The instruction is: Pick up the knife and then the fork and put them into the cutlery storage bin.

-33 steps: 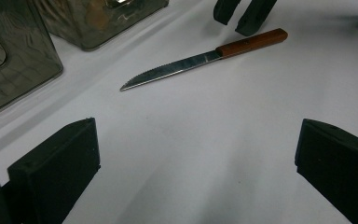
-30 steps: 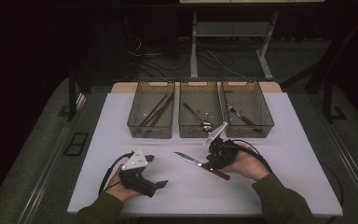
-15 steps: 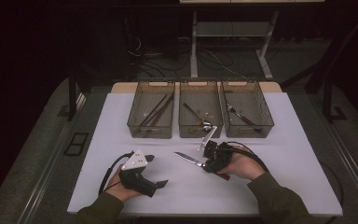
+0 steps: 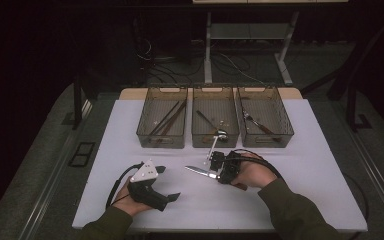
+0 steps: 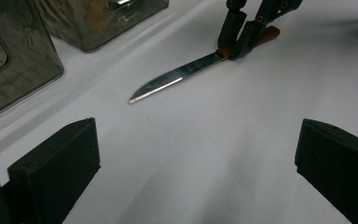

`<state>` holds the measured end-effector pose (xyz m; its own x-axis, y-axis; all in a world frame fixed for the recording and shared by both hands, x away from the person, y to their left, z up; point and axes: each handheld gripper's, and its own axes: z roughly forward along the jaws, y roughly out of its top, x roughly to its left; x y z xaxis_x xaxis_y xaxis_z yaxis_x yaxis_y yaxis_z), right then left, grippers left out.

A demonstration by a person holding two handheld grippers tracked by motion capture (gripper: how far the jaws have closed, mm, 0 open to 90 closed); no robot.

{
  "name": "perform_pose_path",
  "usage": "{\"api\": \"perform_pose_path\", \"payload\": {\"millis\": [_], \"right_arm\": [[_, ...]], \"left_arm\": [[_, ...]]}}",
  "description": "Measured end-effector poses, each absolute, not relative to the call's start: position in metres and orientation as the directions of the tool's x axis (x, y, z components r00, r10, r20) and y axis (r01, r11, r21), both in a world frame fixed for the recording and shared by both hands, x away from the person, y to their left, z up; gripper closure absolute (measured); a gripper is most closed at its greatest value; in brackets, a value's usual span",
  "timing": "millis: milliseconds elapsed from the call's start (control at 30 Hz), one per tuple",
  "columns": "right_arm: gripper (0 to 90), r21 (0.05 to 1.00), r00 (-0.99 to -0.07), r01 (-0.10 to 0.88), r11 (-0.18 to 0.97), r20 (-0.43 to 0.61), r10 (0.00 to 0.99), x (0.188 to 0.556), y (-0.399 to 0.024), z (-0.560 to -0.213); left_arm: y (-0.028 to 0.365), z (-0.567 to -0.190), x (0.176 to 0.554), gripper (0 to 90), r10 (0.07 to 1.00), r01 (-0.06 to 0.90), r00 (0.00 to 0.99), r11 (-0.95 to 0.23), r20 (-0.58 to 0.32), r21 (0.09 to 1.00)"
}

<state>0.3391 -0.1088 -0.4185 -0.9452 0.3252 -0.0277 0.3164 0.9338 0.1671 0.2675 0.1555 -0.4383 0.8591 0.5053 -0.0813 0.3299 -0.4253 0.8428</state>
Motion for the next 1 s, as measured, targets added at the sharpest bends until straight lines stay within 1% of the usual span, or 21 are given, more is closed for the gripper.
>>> {"api": "perform_pose_path", "payload": {"millis": [100, 400, 700, 1000], "right_arm": [[77.2, 0.153, -0.948, 0.306, 0.940, -0.040, 0.315, 0.338, -0.107, -0.418], [77.4, 0.160, -0.952, 0.298, 0.941, -0.026, 0.306, 0.340, -0.108, -0.417], [77.4, 0.235, -0.937, 0.338, 0.911, -0.006, 0.349, 0.342, -0.122, -0.407], [77.4, 0.364, -0.920, 0.372, 0.854, 0.019, 0.392, 0.344, -0.151, -0.393]], "left_arm": [[0.155, -0.438, 0.267, 0.0, 0.506, 0.330, 0.859, -0.425, -0.081, 0.843], [0.156, -0.438, 0.267, 0.0, 0.508, 0.333, 0.857, -0.424, -0.084, 0.842], [0.156, -0.438, 0.267, 0.0, 0.508, 0.333, 0.858, -0.423, -0.084, 0.843], [0.157, -0.438, 0.268, 0.0, 0.505, 0.331, 0.859, -0.434, -0.078, 0.838]]}}
